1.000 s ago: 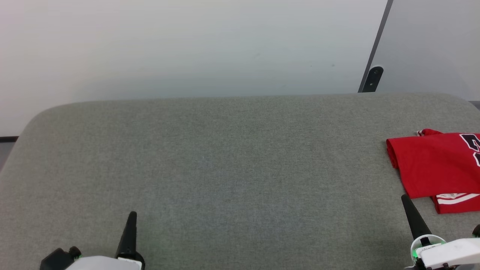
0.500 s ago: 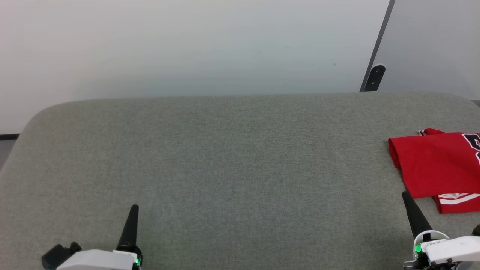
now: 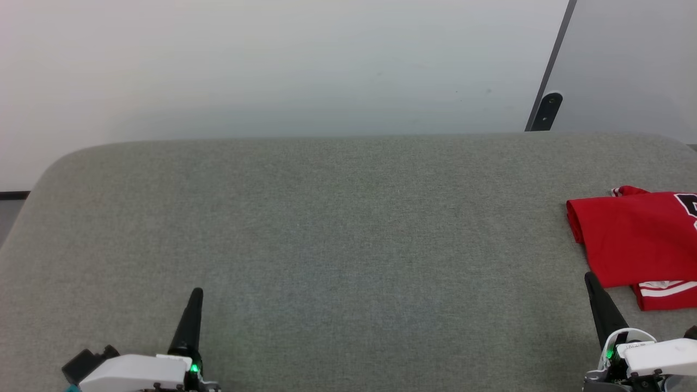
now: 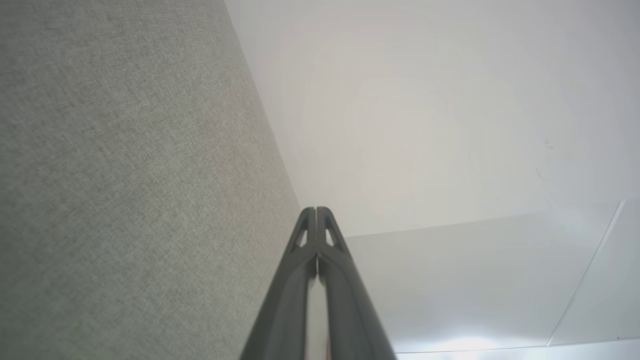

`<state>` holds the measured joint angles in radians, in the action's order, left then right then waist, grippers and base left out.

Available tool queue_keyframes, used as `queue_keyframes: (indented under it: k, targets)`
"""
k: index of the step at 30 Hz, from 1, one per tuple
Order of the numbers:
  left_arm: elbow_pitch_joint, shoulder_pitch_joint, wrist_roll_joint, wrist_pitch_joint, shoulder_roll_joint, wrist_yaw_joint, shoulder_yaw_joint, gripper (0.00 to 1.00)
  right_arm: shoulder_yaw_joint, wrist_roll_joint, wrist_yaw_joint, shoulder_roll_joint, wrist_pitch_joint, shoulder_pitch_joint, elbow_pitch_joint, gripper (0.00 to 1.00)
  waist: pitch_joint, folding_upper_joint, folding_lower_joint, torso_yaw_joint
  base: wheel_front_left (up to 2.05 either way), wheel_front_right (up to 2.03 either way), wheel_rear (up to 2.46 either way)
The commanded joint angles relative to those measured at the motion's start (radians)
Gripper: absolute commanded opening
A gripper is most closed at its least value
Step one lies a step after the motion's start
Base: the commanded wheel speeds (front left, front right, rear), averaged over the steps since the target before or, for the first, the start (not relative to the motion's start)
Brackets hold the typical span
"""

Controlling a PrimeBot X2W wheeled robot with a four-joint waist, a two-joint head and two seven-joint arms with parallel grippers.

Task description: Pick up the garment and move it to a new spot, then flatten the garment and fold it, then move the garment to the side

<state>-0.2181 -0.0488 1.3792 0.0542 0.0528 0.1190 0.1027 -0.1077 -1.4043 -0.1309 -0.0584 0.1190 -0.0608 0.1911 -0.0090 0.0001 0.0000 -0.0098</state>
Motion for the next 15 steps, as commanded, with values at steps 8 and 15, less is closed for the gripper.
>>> queue_keyframes:
  k: [8,15]
  targets:
    - [-0.008,-0.032,0.079,0.022,-0.001,0.009,0.007,0.00,-0.005,-0.069,0.000,0.004,-0.004,-0.028,0.016,0.00,0.003,-0.0001,0.0000,0.003,0.00,0.00,0.00]
    - [-0.015,-0.043,0.131,0.036,-0.002,0.011,0.009,0.00,-0.006,-0.119,0.000,0.006,-0.005,-0.035,0.030,0.00,0.006,-0.0001,0.0000,0.005,0.00,0.00,0.00]
